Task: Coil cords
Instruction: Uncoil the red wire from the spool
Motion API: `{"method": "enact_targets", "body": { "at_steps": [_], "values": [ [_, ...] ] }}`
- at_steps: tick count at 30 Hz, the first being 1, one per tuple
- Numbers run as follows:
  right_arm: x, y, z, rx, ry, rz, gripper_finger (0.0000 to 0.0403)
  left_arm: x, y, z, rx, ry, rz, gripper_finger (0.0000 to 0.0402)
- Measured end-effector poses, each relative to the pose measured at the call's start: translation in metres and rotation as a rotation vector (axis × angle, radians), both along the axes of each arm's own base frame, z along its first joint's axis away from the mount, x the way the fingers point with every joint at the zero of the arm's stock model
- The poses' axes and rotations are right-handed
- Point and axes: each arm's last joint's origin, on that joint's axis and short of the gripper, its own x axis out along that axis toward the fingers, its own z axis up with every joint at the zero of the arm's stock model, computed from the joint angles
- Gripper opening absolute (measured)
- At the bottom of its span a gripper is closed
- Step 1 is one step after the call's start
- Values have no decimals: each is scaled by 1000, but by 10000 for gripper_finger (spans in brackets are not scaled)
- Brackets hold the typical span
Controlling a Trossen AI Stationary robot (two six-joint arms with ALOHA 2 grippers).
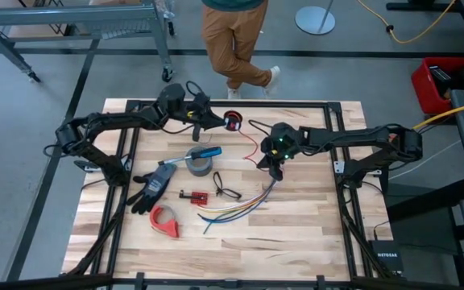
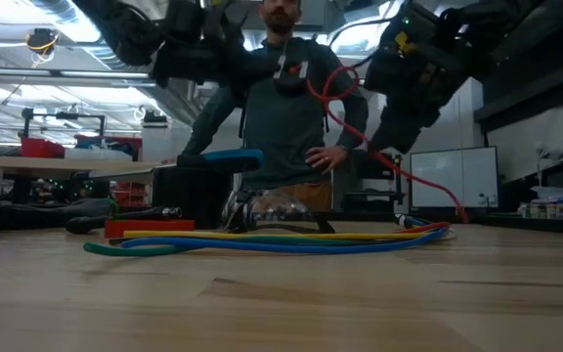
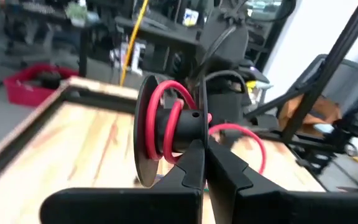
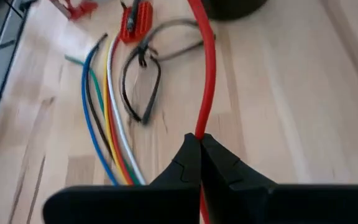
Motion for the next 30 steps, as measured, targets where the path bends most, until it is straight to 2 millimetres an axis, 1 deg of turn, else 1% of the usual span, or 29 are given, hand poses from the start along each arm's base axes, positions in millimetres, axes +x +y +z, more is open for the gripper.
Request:
{"method": "enact_targets", "body": {
  "at_steps": [3, 8, 14, 19, 23, 26, 30],
  "values": [
    [-5, 0, -3, -16, 67, -27, 0, -6, 6, -5, -63, 47, -35, 0],
    [-14, 1, -2, -57, 145, -72, 0, -19, 16, -13, -223, 125, -98, 0],
    [-26, 1, 9, -121, 159, -120, 0, -29, 21, -18, -381, 177, -185, 0],
    [-36, 0, 26, -217, 103, -202, 0, -32, 17, -21, -483, 217, -269, 0],
    [-46, -1, 44, -340, 30, -311, 0, -30, 11, -23, -540, 247, -321, 0],
    [-52, -4, 57, -441, -32, -421, 0, -25, 4, -23, -540, 256, -351, 0],
    [-52, -8, 74, -568, -149, -525, 0, -16, -9, -22, -520, 261, -402, 0]
  ]
}}
